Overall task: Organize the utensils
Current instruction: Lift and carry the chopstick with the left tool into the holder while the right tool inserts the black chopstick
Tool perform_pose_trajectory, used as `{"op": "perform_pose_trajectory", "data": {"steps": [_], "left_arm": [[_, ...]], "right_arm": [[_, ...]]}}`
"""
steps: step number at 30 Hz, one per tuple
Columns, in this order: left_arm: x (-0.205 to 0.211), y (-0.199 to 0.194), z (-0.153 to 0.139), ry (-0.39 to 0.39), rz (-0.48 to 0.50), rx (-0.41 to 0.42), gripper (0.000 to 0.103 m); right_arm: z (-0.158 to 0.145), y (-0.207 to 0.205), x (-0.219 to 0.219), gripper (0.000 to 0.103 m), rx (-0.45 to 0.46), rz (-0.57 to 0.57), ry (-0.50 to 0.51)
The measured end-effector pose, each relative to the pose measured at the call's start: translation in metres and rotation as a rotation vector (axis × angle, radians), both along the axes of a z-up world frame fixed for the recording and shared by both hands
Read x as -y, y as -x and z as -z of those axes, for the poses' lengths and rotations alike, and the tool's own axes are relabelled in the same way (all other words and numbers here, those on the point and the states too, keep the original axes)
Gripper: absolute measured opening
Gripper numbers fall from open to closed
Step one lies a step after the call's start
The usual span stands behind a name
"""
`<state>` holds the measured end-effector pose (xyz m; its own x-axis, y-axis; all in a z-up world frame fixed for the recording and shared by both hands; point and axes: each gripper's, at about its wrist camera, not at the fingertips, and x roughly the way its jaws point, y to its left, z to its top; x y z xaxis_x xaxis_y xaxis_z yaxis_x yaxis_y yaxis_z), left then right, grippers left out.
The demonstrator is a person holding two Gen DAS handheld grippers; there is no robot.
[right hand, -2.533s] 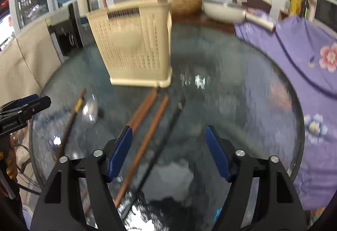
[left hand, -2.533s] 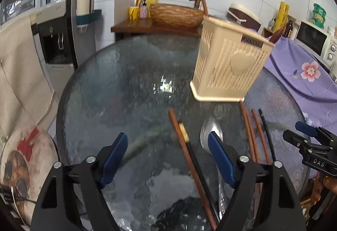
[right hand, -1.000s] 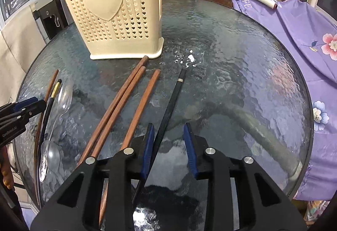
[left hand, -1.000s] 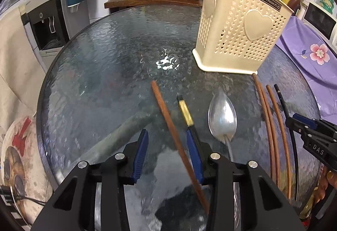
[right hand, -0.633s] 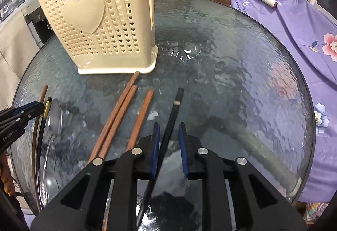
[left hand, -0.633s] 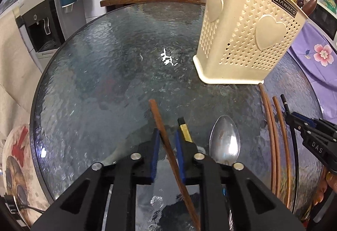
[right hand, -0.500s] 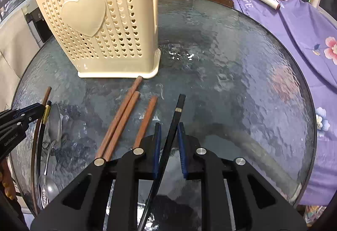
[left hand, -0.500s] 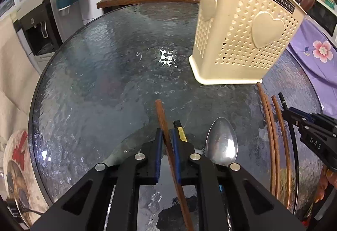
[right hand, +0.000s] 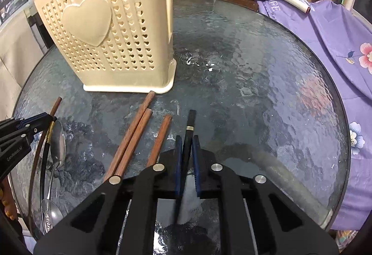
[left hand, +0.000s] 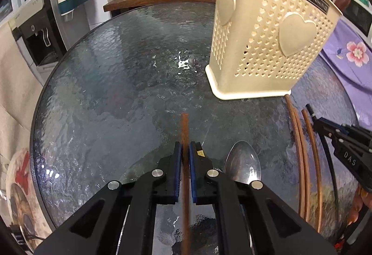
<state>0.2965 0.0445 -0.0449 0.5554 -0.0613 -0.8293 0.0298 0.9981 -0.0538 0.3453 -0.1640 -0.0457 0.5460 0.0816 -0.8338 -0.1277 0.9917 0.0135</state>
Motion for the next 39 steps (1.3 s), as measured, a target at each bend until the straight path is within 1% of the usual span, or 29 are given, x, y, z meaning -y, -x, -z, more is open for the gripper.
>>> {"op": "perform_pose_trajectory", "data": {"steps": [6, 10, 14, 18, 23, 26, 30, 33, 35, 39], "left_arm": [[-0.001, -0.002, 0.000, 0.001, -0.014, 0.011, 0.007], [-0.006, -0.004, 0.000, 0.035, -0.022, 0.012, 0.007], [-0.011, -0.004, -0.008, 0.048, -0.027, 0.039, 0.006], [-0.013, 0.001, -0.021, 0.057, -0.023, 0.080, 0.006], [-0.014, 0.012, -0.047, 0.090, 0.000, 0.154, 0.006], [-0.015, 0.023, -0.071, 0.100, 0.023, 0.220, 0.006], [-0.019, 0.044, -0.110, 0.128, 0.039, 0.323, 0.006], [-0.021, 0.059, -0.133, 0.152, 0.048, 0.387, 0.006], [-0.019, 0.068, -0.144, 0.159, 0.055, 0.414, 0.006], [-0.016, 0.075, -0.146, 0.154, 0.057, 0.427, 0.006]], "right_arm": [[0.001, 0.000, 0.008, 0.008, 0.017, 0.015, -0.020], [0.000, -0.002, 0.015, 0.008, 0.021, 0.016, -0.058], [-0.007, 0.000, 0.020, 0.008, 0.052, 0.022, -0.095], [-0.016, 0.003, 0.025, 0.008, 0.089, 0.014, -0.139], [-0.041, 0.014, 0.039, 0.008, 0.163, -0.001, -0.238], [-0.061, 0.029, 0.044, 0.008, 0.225, -0.020, -0.284], [-0.094, 0.052, 0.055, 0.008, 0.319, -0.042, -0.323], [-0.117, 0.071, 0.061, 0.008, 0.373, -0.068, -0.348], [-0.129, 0.084, 0.065, 0.008, 0.404, -0.084, -0.362], [-0.143, 0.103, 0.068, 0.008, 0.449, -0.102, -0.356]]}}
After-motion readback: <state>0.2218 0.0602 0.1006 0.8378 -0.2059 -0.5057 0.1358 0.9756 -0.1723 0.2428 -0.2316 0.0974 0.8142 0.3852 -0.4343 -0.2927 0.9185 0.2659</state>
